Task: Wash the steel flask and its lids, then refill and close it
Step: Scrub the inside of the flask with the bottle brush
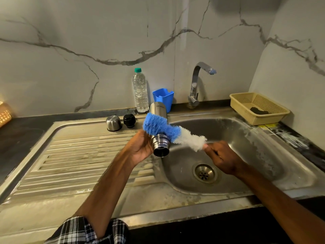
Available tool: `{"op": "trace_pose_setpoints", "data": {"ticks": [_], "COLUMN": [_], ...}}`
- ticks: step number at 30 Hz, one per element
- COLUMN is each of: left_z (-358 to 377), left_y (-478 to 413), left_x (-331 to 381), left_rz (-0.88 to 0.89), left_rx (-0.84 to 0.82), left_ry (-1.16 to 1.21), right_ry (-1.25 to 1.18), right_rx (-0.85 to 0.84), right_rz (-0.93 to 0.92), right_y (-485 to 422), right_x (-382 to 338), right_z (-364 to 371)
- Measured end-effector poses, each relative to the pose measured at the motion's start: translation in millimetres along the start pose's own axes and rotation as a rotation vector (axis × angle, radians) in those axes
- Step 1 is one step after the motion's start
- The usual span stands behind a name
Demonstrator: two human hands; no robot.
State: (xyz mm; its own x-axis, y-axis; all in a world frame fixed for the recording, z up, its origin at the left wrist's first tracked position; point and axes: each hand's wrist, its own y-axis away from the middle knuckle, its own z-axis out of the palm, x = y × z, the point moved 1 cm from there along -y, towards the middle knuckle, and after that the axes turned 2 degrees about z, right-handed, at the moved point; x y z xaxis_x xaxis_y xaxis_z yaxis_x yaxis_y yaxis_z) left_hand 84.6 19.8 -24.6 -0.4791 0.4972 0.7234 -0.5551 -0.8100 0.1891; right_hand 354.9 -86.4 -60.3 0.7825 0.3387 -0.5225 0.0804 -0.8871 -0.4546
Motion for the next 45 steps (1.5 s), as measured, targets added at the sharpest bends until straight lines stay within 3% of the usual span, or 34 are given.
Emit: {"op": "trace_pose_setpoints", "data": {"ticks": [10,14,18,21,25,29,33,37,41,45], "left_z": [-4.0,-4.1,-0.4,2.0,1.0,1.5,1.4,10.0,7.1,6.7], "left_y": [-0.1,-1.0,1.6,1.2,2.9,-0.3,1.3,5.2,4.5,4.4], "left_x": [3.9,3.5,1.8,2.1,1.7,-0.5,-5.7,-7.6,-9.9,-8.2], "left_rz": [0.04,0.056,0.055,0.033,0.033,-0.01,-0.028,-0.072,-0.075,-0.09], "left_rx": [0.021,0.016,-0.057,-0.067,-0.091,-0.112,-0.095,-0.211,-0.195,-0.218], "left_ry": [-0.061,-0.105,-0.071,-0.043,-0.038,-0.114,-0.208,-0.185,-0.228,-0.214], "right_ry": [0.044,0.062,0.036,0.023,-0.004,0.011,-0.01,0.026,0.009,0.041], "right_rx": [-0.006,0.038,0.016,0.059,0.036,0.079,0.057,0.142,0.077,0.161], "right_rz": [-0.049,0.044,-0.038,0.058,-0.051,0.117,0.055,0.225,0.135,0.279], "right_y": [1.1,-3.0,1.1,-3.1,0.5,-5.9,-3.7,-7.8,-3.6,-10.4], "right_x": [10.4,5.6,8.3,9.6,5.6,9.4,10.7,14.8,8.0,14.8], "right_z": [-3.6,-6.4,-3.8,-6.4,-1.3,-2.4,-0.6,-6.7,-5.9,-9.2]}}
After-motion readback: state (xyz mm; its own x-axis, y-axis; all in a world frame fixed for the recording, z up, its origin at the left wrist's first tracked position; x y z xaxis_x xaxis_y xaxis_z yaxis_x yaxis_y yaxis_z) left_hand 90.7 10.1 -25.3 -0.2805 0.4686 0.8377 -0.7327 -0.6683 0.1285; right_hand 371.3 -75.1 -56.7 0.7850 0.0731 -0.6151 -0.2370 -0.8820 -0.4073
